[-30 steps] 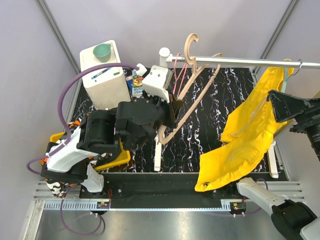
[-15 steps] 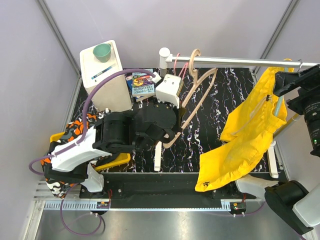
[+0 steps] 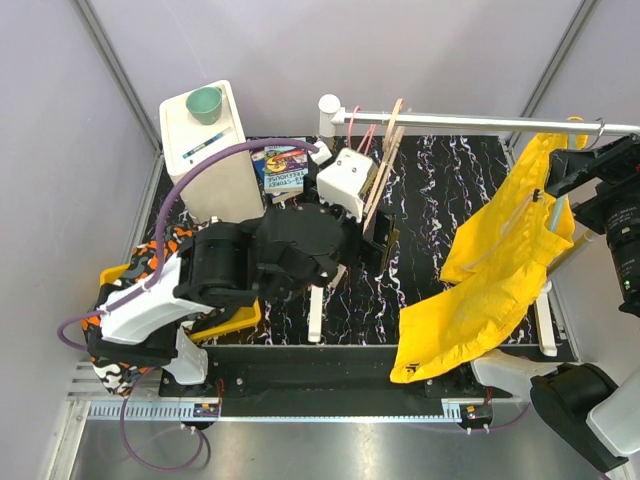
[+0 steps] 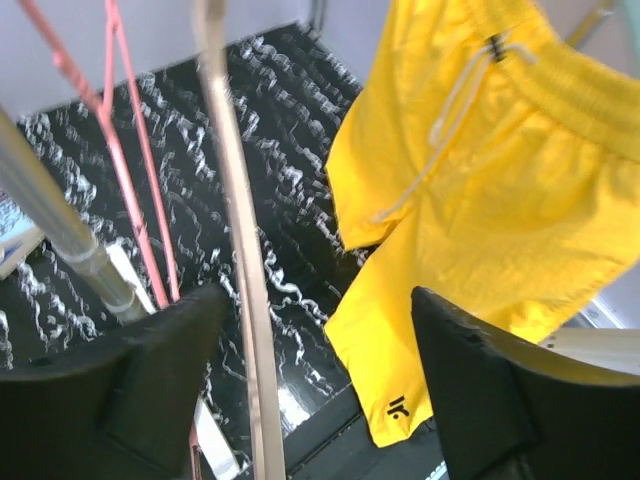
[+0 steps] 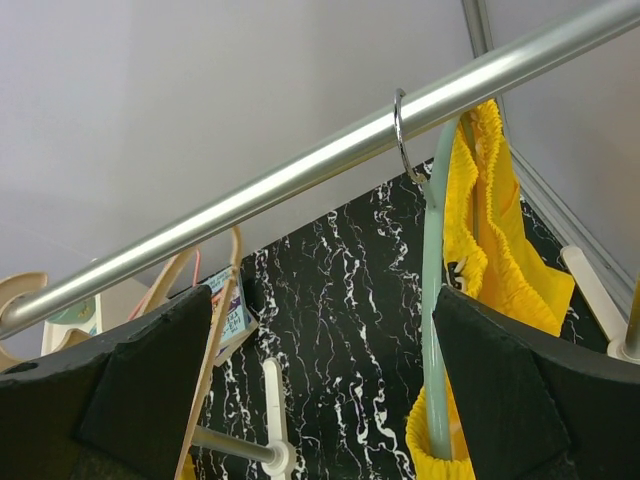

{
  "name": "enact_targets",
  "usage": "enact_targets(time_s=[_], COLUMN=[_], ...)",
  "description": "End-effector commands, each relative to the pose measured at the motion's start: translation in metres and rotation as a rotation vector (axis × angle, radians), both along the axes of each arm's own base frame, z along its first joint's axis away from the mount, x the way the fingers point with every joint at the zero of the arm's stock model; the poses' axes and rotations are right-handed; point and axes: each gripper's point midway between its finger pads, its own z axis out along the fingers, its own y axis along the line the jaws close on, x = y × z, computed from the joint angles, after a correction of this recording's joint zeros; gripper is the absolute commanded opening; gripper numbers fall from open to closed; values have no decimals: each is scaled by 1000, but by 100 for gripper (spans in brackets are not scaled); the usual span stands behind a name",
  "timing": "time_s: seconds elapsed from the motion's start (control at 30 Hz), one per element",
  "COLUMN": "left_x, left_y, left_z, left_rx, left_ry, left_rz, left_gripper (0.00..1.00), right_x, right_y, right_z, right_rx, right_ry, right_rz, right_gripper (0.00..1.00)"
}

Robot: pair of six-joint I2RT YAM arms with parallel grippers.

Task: Remove the shorts from the hanger

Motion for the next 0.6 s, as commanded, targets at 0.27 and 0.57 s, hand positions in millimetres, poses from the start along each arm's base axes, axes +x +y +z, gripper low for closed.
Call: enact_targets(time_s=[0.27, 0.57], left_x=[-44, -50], left_y=[-49, -163], left_z=[126, 79], left_rx=[-294, -248], left_ry=[-335, -427], left_rz=[-361, -432], left_gripper=[79, 96], right_x=[3, -24], right_y=[8, -10], right_z=[-76, -36], right_rx=[-51, 102], right_ry=[326, 117], right_rz=[6, -56], right_gripper=[100, 100])
